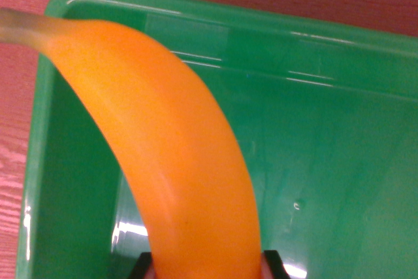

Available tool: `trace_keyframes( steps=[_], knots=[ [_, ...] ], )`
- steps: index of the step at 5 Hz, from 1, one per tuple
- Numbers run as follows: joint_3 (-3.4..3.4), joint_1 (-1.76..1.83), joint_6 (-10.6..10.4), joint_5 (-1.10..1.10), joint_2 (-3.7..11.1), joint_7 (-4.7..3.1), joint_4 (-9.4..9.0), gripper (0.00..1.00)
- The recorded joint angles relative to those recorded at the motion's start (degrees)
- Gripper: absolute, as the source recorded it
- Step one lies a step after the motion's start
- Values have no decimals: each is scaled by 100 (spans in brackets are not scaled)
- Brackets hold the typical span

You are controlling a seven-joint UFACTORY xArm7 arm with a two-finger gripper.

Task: Pick fruit

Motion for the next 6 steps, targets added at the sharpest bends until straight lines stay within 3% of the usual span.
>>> trace_keyframes(
  steps=[1,2,3,4,5,6],
  knots=[
    [0,0,0,0,0,0,0,100],
    [2,-2,196,4,-81,0,115,100],
    [2,-2,196,4,-81,0,115,100],
    [3,-4,376,8,-155,-1,221,100],
    [3,-4,376,8,-155,-1,221,100],
    [4,-6,528,12,-217,-1,311,100]
  ],
)
